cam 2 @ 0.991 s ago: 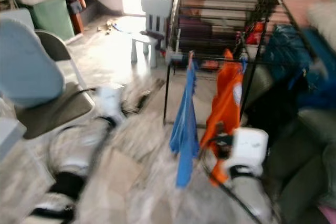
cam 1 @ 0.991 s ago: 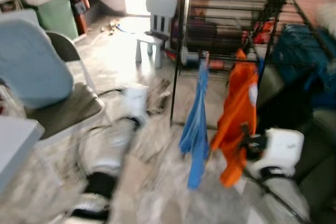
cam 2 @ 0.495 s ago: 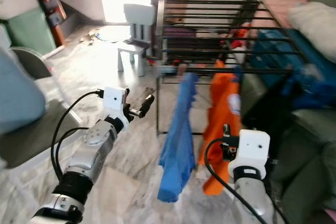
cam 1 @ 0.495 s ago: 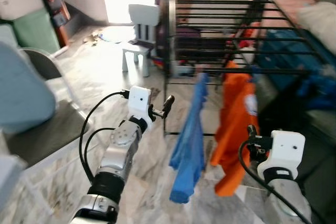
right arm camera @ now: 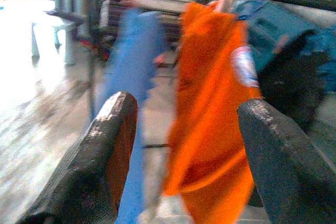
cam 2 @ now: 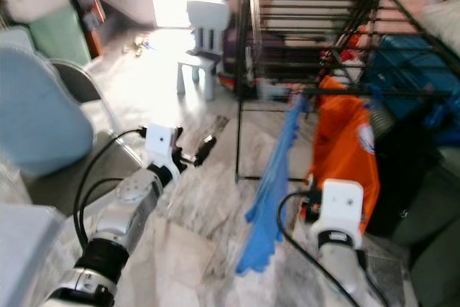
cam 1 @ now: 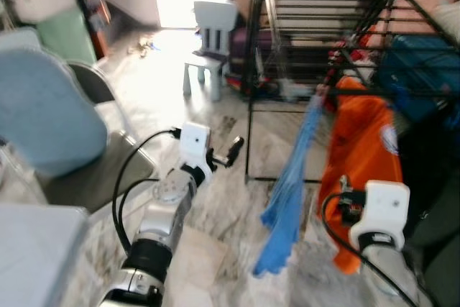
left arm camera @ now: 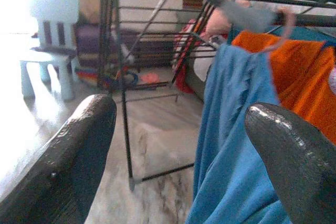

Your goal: Hang hanger

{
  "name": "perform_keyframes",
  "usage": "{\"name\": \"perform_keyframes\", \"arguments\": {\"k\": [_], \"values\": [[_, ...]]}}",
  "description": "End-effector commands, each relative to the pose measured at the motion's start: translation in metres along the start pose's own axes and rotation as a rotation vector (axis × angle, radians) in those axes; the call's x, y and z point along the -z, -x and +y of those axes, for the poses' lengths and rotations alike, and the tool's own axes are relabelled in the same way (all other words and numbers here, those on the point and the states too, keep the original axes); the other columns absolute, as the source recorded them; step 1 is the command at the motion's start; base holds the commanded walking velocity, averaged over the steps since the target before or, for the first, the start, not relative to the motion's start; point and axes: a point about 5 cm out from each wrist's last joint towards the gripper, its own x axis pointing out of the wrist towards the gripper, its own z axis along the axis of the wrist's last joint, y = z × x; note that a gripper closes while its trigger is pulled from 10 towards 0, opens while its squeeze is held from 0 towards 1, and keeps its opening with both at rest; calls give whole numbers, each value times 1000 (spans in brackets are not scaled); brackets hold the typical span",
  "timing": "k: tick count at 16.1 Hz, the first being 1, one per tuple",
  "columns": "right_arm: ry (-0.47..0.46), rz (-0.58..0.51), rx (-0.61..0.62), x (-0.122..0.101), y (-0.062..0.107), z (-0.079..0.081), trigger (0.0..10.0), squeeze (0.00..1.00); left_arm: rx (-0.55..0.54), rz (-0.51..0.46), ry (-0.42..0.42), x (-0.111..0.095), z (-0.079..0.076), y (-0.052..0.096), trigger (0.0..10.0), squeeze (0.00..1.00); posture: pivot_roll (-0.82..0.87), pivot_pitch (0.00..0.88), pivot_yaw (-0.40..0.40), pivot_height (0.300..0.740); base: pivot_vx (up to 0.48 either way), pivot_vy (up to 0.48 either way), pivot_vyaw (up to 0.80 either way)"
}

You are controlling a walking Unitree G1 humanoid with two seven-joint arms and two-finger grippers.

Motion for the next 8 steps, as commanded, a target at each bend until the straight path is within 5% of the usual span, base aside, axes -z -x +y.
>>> {"name": "perform_keyframes", "arguments": {"k": [1, 5, 8], "values": [[1, -14, 4, -4, 0, -4, 10000, 0, 24, -37, 16, -9, -2, -2, 10000, 0, -51, 0, -15, 740, 0, 0, 0], [-37, -6, -2, -4, 0, -2, 10000, 0, 53, -44, 21, -11, -2, -1, 10000, 0, -49, 0, -17, 740, 0, 0, 0], [-38, -22, -4, -7, 0, -2, 10000, 0, 69, -51, 28, -12, -2, 0, 10000, 0, -47, 0, -18, 740, 192, 0, -425]]}}
